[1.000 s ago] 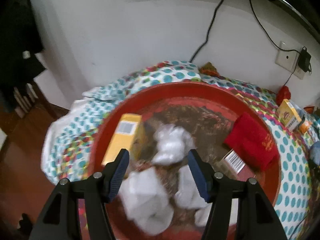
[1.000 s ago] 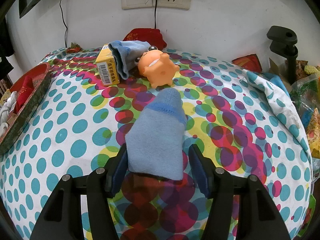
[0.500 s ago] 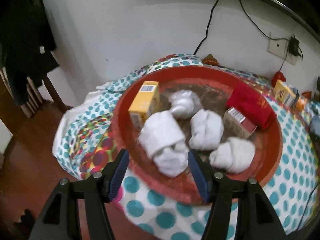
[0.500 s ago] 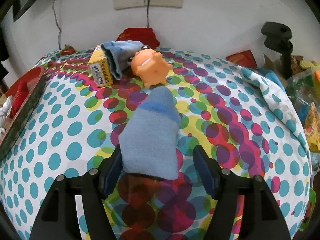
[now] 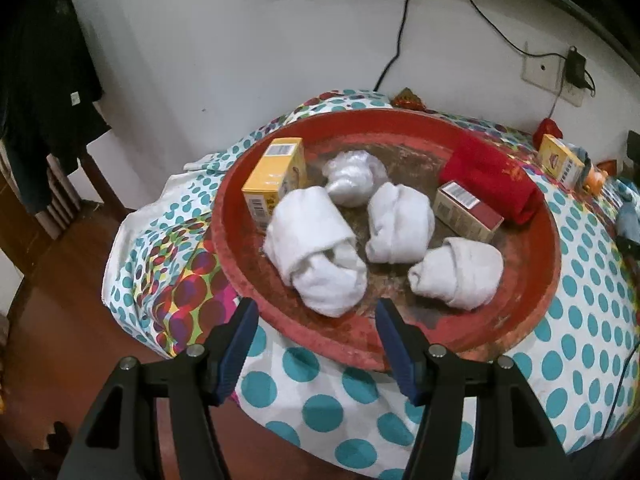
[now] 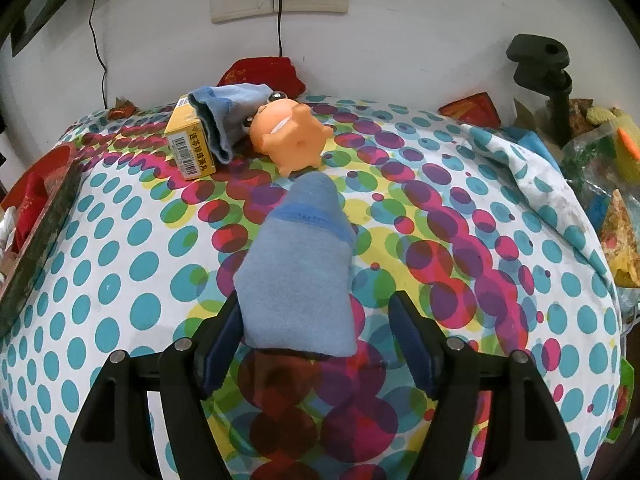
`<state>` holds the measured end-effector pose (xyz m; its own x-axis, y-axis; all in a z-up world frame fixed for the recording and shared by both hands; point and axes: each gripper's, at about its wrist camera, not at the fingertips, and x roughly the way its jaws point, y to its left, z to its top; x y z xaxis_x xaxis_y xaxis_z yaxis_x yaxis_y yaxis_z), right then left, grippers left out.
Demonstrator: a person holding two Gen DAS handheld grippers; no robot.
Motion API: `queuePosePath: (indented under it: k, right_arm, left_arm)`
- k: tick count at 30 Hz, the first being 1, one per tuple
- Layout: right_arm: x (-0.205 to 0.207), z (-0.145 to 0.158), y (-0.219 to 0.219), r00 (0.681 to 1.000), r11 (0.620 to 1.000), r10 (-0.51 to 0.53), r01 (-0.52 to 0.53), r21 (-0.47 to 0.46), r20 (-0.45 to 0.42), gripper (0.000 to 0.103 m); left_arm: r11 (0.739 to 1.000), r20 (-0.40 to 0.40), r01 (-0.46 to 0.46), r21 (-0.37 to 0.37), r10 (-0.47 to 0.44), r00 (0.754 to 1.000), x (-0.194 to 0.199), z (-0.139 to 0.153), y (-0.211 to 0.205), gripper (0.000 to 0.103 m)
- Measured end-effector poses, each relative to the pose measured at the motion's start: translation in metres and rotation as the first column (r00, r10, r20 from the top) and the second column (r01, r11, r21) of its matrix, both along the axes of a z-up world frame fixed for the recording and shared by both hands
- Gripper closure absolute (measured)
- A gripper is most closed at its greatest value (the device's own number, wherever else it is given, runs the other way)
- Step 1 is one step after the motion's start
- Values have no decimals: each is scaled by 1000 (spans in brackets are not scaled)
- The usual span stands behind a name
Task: Organize objects
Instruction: 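Hold the blue sock in the right tool above the bedspread, then carry the blue sock into the red tray and open right tool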
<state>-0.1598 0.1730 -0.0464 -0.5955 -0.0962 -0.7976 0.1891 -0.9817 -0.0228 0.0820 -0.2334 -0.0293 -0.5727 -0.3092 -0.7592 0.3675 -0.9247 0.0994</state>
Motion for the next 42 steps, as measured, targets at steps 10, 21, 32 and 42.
queuePosePath:
  k: [10, 21, 32, 42]
  right_arm:
    - [5, 3, -10, 999, 999, 33, -33, 19, -20, 60]
    - [17, 7, -18, 1000, 999, -6, 6, 32, -18, 65]
    - [55, 29, -79, 992, 992, 127, -126, 20, -26, 65]
    - [87, 52, -185, 933, 935, 355, -355, 15, -59, 65]
  left_arm:
    - [999, -7, 10, 32, -10, 1000, 0, 0, 1, 40]
    - [996, -53, 1, 88, 3, 999, 6, 10, -7, 40]
    - [998, -56, -16, 54, 19, 998, 8, 15, -8, 40]
    - [996, -52, -63, 57, 66, 996, 10, 15, -17, 40]
